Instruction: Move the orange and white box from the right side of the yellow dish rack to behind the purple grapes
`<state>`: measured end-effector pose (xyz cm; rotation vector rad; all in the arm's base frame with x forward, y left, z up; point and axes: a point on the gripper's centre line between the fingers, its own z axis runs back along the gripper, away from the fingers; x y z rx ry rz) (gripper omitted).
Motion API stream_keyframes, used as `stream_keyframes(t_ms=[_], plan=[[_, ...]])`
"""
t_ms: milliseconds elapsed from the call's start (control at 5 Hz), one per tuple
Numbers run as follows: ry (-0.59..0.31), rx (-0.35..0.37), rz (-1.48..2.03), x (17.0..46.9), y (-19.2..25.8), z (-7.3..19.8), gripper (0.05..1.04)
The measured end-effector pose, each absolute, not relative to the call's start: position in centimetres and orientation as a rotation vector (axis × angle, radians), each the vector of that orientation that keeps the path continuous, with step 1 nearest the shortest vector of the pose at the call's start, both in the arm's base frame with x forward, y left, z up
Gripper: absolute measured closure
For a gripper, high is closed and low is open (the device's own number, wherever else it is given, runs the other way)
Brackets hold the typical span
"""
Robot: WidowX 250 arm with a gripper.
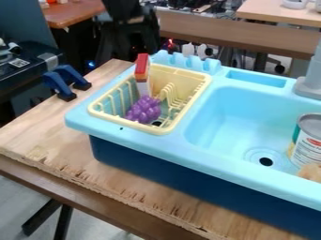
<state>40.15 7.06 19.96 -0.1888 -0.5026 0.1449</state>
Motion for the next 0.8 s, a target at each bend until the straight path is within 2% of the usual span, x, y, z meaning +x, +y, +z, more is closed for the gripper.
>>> stream_keyframes(t_ms=[200,400,600,800], plan=[[-0.463,-0.192,0.133,39.0,6.0,21.1,0.078],[-0.272,-0.125,0.106,36.7,3.4,23.0,0.078],[-0.181,-0.122,0.063,35.3,-0.3,22.7,0.078],[-0.187,-0.057,0.009,32.9,-3.5,22.3,0.078]])
